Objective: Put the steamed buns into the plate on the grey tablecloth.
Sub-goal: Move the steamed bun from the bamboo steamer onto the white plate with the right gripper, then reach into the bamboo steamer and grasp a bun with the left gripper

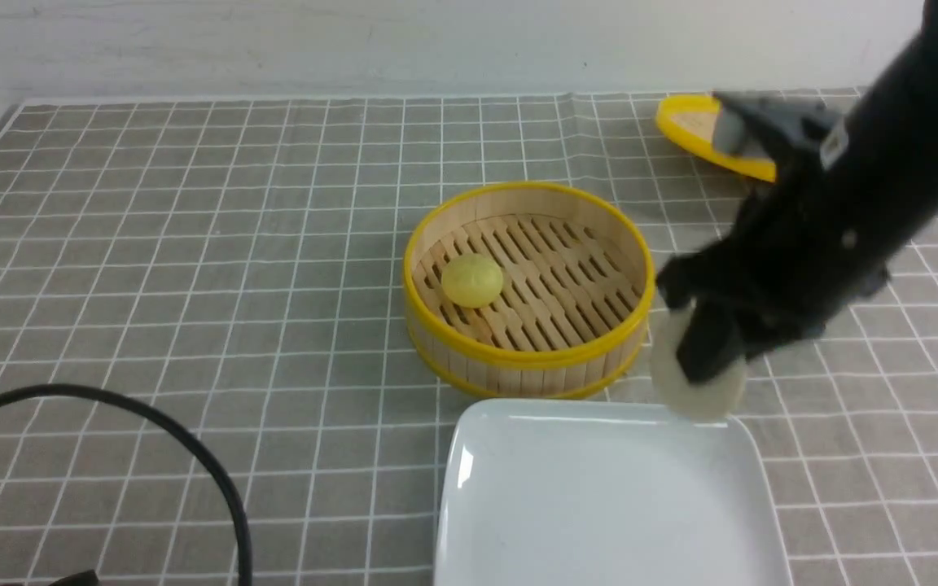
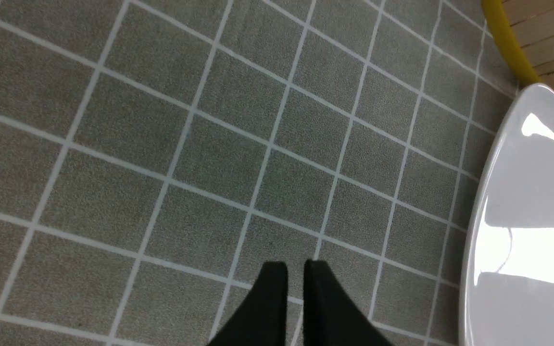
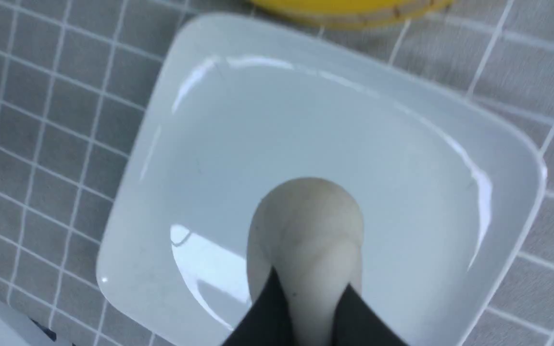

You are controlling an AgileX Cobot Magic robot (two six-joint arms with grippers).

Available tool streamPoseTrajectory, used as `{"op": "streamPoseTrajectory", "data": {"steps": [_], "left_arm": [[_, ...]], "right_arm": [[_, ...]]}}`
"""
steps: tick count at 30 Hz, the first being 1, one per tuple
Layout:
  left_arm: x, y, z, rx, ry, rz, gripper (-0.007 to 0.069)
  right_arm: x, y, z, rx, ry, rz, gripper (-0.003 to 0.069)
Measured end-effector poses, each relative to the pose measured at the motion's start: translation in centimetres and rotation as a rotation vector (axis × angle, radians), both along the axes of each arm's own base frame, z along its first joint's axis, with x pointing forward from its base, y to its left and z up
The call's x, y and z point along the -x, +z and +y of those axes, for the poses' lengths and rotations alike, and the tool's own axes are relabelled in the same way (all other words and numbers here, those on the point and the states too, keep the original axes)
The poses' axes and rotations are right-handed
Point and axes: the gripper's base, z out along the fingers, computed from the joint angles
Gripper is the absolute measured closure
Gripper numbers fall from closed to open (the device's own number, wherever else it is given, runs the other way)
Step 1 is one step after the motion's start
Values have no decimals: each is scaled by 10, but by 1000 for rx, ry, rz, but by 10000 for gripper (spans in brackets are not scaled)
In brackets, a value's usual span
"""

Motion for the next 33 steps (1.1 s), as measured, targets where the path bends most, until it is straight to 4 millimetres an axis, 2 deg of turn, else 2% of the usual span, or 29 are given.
{"op": "streamPoseTrajectory", "data": {"steps": [5,6,8,9,13,14,15,17,19,21,22,23,25,26,28,31,32,33], "left_arm": [[0,0,1,-9,0,-6,536],[-1,0,1,-13,1,-10,534],[-1,1,1,-20,2,-16,533],[-2,1,3,-39,3,-28,531],[-3,1,4,-58,5,-37,521],[-3,1,4,-58,5,-38,516],[-3,1,4,-55,6,-41,510],[-3,4,3,-44,7,-49,496],[-4,7,3,-40,7,-58,489],[-5,23,2,-34,4,-96,462],[-6,26,2,-34,3,-104,458],[-7,33,2,-35,-2,-113,448],[-14,55,1,-49,-32,-121,414],[-15,57,1,-49,-36,-117,412],[-32,79,-1,-70,-84,-90,383],[-56,92,-5,-78,-143,-46,373],[-68,95,-7,-69,-174,-23,372],[-70,96,-7,-67,-178,-22,372]], "right_arm": [[20,-62,8,52,1,20,514],[20,-70,9,63,1,2,470],[18,-77,9,74,-5,-30,425],[13,-82,9,85,-6,-69,335],[8,-84,10,88,-9,-107,201],[7,-84,10,88,-10,-113,135],[7,-84,10,88,-10,-116,101],[7,-84,9,94,-4,-119,56],[6,-82,9,98,2,-122,47],[4,-66,10,110,31,-136,60],[4,-64,10,110,33,-138,64],[4,-55,10,111,42,-152,85],[4,-21,6,133,80,-206,174],[4,-18,6,135,83,-211,184],[12,21,-3,162,107,-281,338],[28,47,-17,196,116,-313,508],[37,57,-24,203,108,-326,584],[39,58,-26,209,105,-323,595]]}}
